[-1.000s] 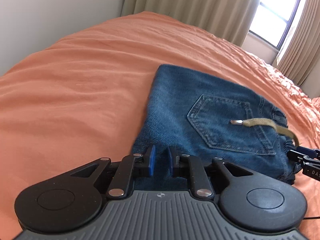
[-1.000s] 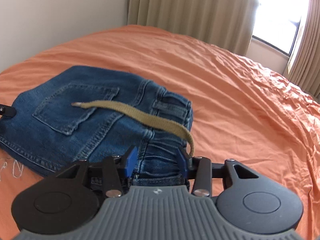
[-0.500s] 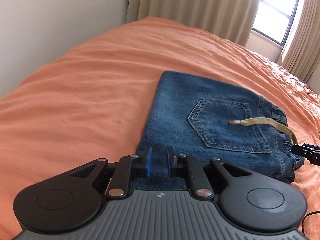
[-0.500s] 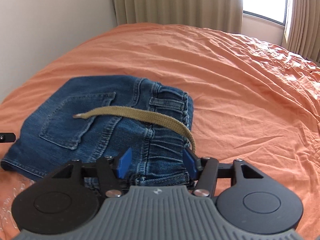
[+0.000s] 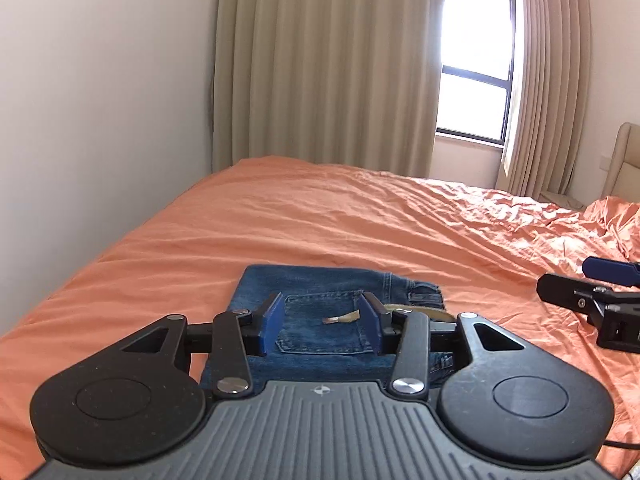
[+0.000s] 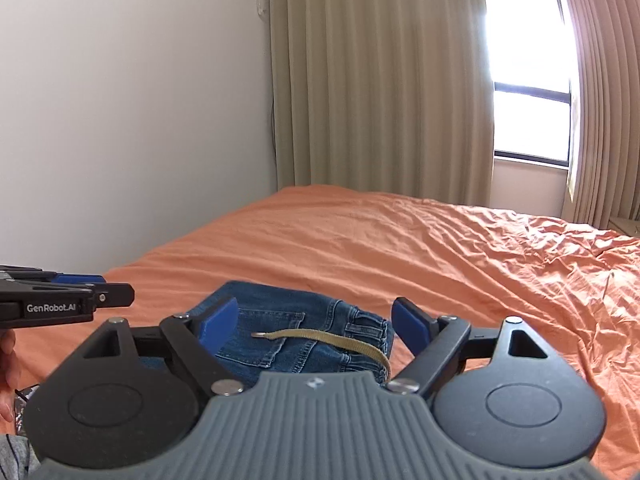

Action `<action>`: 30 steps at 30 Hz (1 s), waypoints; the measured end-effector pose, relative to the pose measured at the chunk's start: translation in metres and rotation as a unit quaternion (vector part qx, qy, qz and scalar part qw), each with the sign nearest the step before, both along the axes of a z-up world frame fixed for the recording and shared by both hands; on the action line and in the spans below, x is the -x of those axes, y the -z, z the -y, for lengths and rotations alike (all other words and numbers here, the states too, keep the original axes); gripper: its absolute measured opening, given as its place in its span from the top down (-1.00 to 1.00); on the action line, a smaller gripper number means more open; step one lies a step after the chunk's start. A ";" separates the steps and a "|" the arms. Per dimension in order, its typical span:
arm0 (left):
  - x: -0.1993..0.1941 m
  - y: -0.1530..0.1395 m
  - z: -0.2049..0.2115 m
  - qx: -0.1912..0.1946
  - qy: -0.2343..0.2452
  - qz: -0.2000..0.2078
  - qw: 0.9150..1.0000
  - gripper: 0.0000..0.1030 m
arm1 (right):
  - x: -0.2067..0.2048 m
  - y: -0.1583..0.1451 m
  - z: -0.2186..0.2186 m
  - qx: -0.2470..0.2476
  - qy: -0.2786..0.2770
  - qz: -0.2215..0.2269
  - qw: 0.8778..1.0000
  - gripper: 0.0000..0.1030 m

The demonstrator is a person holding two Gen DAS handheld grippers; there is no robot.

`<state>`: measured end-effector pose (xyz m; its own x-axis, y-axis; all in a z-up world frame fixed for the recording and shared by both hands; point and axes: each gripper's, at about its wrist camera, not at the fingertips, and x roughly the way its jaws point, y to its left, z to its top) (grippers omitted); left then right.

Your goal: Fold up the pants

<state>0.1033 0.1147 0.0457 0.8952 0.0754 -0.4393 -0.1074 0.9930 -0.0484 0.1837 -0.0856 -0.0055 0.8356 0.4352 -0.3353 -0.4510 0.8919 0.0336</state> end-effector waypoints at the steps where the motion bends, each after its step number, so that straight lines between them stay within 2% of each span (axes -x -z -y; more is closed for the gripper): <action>1: 0.006 -0.004 0.005 0.000 -0.001 0.012 1.000 -0.42 | 0.010 -0.004 0.002 -0.002 0.003 0.007 1.000 -0.56; 3: 0.019 -0.010 0.012 0.001 0.002 0.036 0.999 -0.76 | 0.028 -0.008 0.007 -0.009 0.012 0.023 1.000 -0.57; 6: 0.032 -0.015 0.022 -0.008 0.000 0.051 0.999 -0.92 | 0.049 -0.007 0.012 -0.018 0.036 0.034 0.999 -0.57; 11: 0.040 -0.002 0.034 -0.053 -0.021 0.044 0.997 -0.92 | 0.061 0.008 0.010 -0.027 0.048 0.007 0.998 -0.58; 14: 0.037 0.012 0.034 -0.063 -0.023 0.009 0.998 -0.92 | 0.059 0.019 0.003 -0.031 0.053 -0.014 0.998 -0.58; 21: 0.032 0.040 0.014 -0.007 -0.044 -0.061 0.997 -0.92 | 0.044 0.053 -0.019 -0.001 0.050 -0.071 0.996 -0.58; 24: 0.033 0.045 0.010 0.006 -0.047 -0.068 0.997 -0.92 | 0.045 0.062 -0.024 0.008 0.048 -0.079 0.996 -0.58; 30: 0.033 0.049 0.014 0.002 -0.040 -0.075 0.996 -0.93 | 0.043 0.062 -0.026 0.010 0.049 -0.081 0.995 -0.58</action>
<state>0.0700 0.1004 -0.0030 0.8109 0.1411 -0.5679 -0.1920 0.9809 -0.0303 0.1410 -0.0598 -0.0680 0.8079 0.3457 -0.4773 -0.3513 0.9327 0.0809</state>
